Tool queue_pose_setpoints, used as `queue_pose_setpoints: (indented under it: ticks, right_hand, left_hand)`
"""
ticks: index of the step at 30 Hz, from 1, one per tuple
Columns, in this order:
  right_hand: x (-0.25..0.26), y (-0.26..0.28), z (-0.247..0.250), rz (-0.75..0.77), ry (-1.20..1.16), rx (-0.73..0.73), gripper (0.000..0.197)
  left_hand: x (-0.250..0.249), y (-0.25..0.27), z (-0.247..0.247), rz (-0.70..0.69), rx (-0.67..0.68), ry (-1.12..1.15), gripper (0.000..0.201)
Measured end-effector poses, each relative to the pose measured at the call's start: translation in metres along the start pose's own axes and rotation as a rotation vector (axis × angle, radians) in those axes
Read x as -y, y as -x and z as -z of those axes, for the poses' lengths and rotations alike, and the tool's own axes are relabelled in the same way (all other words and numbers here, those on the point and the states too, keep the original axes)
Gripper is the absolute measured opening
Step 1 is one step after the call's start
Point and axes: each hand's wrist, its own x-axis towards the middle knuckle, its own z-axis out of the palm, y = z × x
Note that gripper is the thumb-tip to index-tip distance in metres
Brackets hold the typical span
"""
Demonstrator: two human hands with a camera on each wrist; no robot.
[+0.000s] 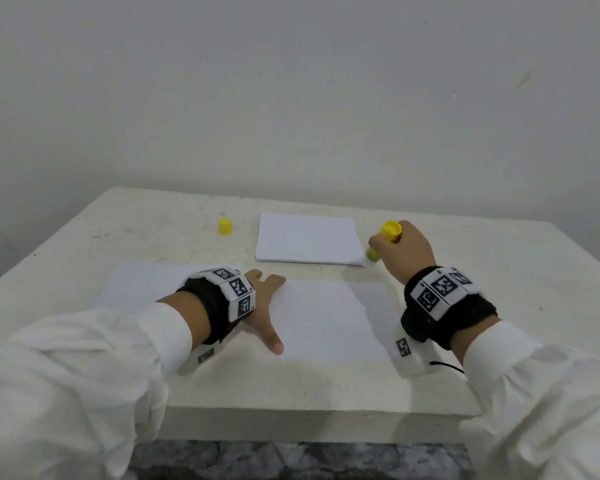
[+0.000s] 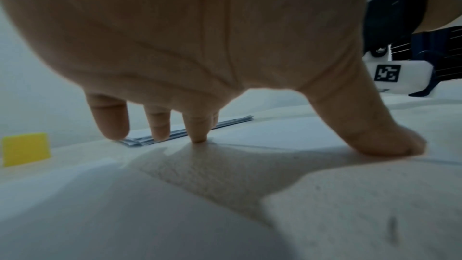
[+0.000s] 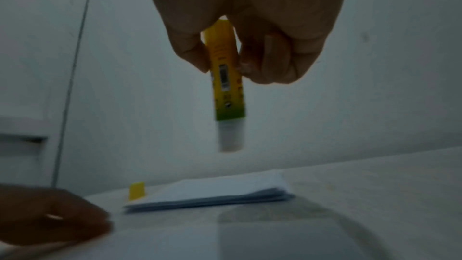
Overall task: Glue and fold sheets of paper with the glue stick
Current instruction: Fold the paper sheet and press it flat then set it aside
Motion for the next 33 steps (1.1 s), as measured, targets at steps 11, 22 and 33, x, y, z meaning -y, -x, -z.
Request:
queue_pose_setpoints:
  ticks: [11, 22, 33]
  right_hand:
    - [0.062, 0.029, -0.082, 0.205, 0.315, 0.488, 0.032]
    - [0.057, 0.076, -0.059, 0.305, 0.3, 0.61, 0.031]
    - [0.013, 0.087, -0.005, 0.168, 0.303, 0.535, 0.028]
  left_hand:
    - [0.004, -0.003, -0.005, -0.006, 0.004, -0.021, 0.16]
    - [-0.002, 0.005, -0.001, -0.145, 0.007, -0.086, 0.13]
    - [0.003, -0.009, -0.005, -0.114, 0.048, -0.102, 0.139]
